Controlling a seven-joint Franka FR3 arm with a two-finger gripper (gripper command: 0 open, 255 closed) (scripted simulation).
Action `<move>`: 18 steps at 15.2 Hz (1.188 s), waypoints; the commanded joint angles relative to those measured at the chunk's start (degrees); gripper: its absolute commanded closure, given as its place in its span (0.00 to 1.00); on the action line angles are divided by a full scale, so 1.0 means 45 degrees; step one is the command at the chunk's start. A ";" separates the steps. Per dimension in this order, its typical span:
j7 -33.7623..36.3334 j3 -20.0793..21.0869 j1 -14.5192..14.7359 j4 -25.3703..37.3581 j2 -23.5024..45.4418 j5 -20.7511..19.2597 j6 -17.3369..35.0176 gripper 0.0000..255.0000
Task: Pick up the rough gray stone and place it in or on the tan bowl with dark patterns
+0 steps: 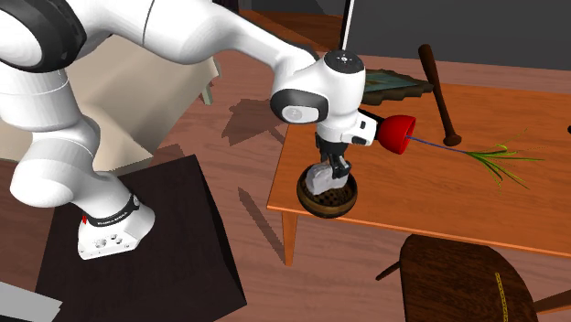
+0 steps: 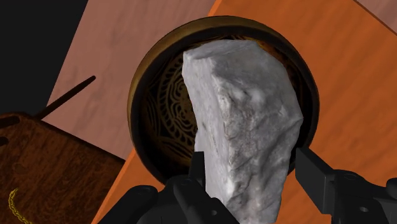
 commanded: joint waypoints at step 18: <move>0.0204 -0.0157 -0.0030 0.0463 -0.0804 -0.0331 -0.1229 0.00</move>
